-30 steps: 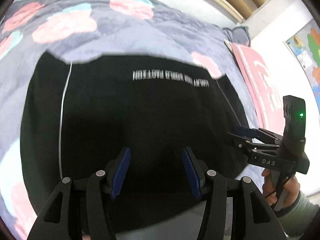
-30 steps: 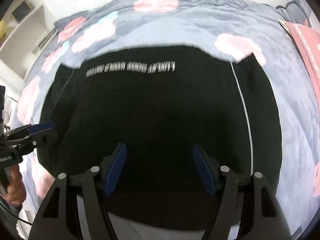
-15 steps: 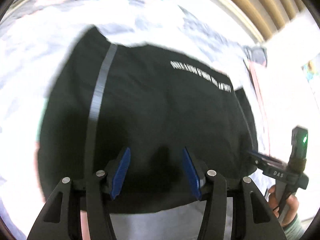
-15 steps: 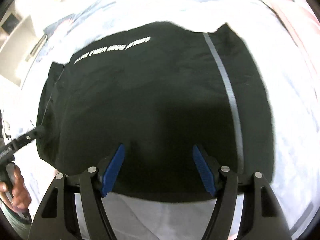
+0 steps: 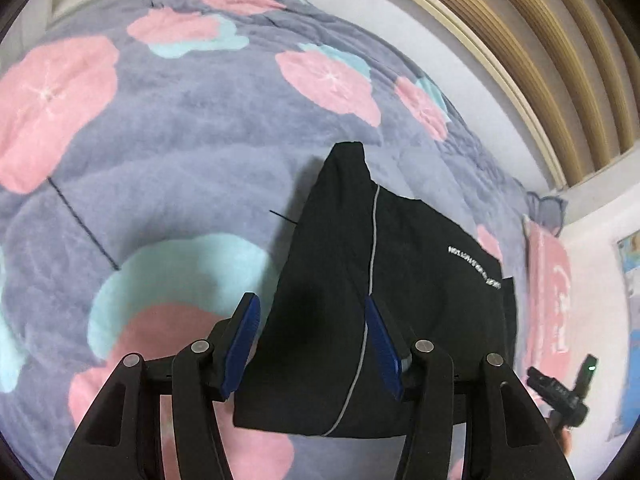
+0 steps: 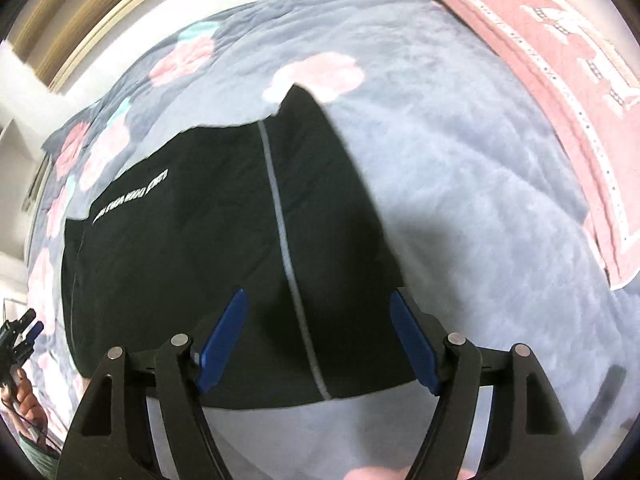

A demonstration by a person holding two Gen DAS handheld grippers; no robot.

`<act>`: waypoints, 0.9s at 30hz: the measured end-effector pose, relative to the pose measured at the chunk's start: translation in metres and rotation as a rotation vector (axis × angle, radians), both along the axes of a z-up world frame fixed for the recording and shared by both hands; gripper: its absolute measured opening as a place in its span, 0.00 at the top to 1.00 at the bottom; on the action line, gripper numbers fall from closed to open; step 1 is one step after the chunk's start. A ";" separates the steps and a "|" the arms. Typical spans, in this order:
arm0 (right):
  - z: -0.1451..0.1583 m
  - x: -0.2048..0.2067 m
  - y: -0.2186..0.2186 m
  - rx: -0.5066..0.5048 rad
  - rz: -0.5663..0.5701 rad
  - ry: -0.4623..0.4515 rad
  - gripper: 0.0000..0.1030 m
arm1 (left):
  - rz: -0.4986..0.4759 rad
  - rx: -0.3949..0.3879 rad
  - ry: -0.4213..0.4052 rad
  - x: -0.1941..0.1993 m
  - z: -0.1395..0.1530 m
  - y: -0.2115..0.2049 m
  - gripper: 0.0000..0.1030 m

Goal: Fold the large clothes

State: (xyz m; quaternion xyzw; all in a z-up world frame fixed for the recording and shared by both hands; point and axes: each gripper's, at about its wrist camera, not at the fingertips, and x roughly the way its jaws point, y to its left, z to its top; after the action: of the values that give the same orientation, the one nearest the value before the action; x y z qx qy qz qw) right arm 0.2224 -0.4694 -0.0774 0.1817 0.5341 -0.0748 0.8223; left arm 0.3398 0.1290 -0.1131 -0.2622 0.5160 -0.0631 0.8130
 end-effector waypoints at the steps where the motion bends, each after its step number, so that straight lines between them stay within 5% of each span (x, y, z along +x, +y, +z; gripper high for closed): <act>1: -0.001 0.003 -0.004 -0.006 -0.002 0.000 0.24 | 0.004 -0.017 0.011 0.004 -0.005 0.003 0.45; 13: -0.038 0.042 -0.034 0.106 0.016 -0.003 0.24 | -0.021 -0.080 0.119 0.053 -0.057 -0.002 0.45; 20: -0.075 0.068 -0.037 0.156 0.119 0.065 0.24 | -0.082 -0.253 0.207 0.076 -0.099 -0.008 0.45; 27: -0.111 0.087 -0.052 0.392 0.138 0.116 0.15 | -0.073 -0.284 0.229 0.085 -0.117 -0.016 0.35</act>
State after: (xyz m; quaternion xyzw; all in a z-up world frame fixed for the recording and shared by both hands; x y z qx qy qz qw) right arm 0.3093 -0.5212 -0.1883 0.2968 0.5961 0.0765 0.7421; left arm 0.4251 0.1133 -0.2304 -0.3612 0.6001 -0.1345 0.7009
